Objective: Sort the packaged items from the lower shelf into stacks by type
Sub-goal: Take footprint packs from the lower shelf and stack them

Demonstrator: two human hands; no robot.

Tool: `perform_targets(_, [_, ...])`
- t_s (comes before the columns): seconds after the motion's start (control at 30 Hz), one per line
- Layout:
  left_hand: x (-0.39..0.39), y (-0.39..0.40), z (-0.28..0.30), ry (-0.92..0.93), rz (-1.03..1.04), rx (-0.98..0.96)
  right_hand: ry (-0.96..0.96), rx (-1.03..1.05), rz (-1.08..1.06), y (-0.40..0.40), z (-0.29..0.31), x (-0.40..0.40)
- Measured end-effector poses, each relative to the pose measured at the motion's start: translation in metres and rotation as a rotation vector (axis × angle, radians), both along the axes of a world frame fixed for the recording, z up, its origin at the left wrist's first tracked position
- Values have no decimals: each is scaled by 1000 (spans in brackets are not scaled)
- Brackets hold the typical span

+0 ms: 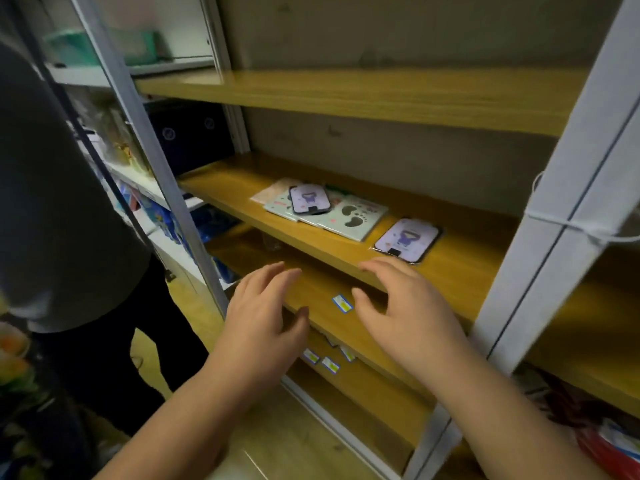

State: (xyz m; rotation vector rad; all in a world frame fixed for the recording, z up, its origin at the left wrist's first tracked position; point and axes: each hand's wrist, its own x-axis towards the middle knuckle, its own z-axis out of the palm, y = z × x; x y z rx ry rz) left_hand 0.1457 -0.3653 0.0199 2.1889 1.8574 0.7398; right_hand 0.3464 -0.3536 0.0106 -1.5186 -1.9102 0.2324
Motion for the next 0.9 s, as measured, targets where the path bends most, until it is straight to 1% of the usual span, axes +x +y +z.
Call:
perform_targets(0.07, [-5,25,7,4,18,-11,-10,-1,-5,26,5,-6])
perform_targets(0.2, [-11,68,13,-58,38,-51,27,-11,8,75,15,-14])
perform_targets(0.27, [-14,86,9,-89,42,-76,27,-8,-21,94,16,-16])
perform_targets(0.4, [-21,127,-1,-134,32,-116,24,-34,-67,116,7,-19])
perform_targets(0.47, [-21,155,-6,-126,25,-99,6,-76,-94,126,-1,-18])
perform_targets(0.6, [-14,225,-13,-28,-49,-3,-11,-95,-206,143,-8,-21])
perform_targets(0.67, [-9,261,-15,21,-60,11,-2,-92,-264,150,-6,-26])
perform_targets(0.7, [-6,278,-16,74,-55,20,-2,-96,-291,154,-6,-29])
perform_targets(0.8, [1,322,-19,328,-50,41,-10,-107,-385,166,-4,-41])
perform_targets(0.83, [3,332,-22,385,-50,35,-13,-108,-409,169,-3,-45])
perform_targets(0.9, [1,347,-27,429,-76,30,-13,-99,-438,174,-5,-54])
